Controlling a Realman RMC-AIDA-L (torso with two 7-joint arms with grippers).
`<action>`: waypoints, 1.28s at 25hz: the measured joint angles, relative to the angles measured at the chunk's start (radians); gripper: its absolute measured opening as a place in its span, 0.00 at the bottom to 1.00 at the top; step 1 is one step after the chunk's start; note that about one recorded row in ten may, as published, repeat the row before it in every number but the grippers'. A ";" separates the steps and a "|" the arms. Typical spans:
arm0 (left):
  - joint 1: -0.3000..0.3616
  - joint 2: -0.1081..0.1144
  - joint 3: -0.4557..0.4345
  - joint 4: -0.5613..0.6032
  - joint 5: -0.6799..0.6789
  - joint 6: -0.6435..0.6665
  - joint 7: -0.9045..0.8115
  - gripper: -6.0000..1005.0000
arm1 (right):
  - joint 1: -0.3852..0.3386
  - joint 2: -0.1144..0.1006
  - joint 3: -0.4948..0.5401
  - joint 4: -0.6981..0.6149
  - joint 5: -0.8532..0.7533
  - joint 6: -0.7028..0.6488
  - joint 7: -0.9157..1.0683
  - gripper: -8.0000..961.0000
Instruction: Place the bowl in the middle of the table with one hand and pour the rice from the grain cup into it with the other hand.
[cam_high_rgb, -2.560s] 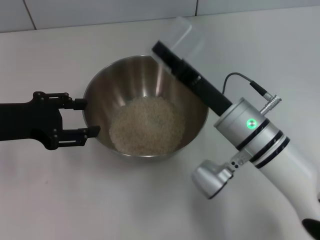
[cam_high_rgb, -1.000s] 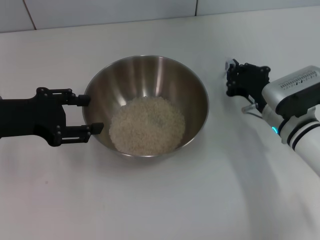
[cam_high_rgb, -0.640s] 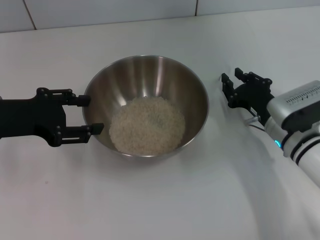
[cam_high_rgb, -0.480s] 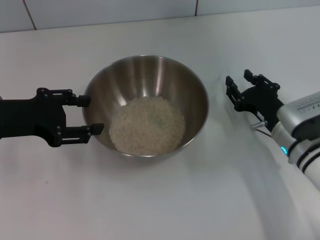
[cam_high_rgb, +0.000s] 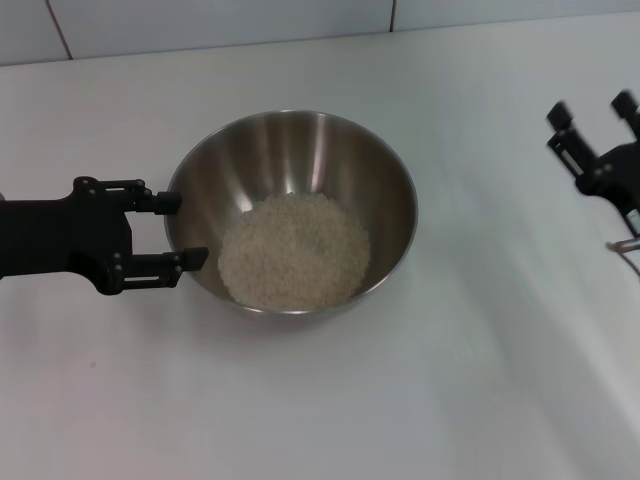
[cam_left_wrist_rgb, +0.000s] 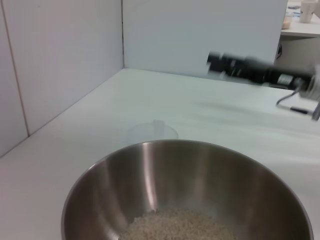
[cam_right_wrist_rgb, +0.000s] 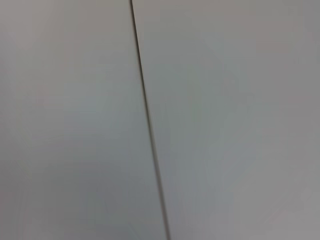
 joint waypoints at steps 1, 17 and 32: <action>0.000 0.000 0.000 0.000 0.000 -0.001 0.000 0.70 | 0.017 -0.018 0.000 -0.050 -0.071 -0.107 0.093 0.83; -0.009 0.000 0.002 -0.004 0.000 -0.010 0.001 0.70 | 0.387 0.043 -0.607 -1.038 -0.312 -0.356 1.012 0.86; -0.018 0.001 0.006 0.001 0.006 -0.013 -0.021 0.70 | 0.337 0.044 -1.147 -1.338 -0.237 -0.305 1.385 0.86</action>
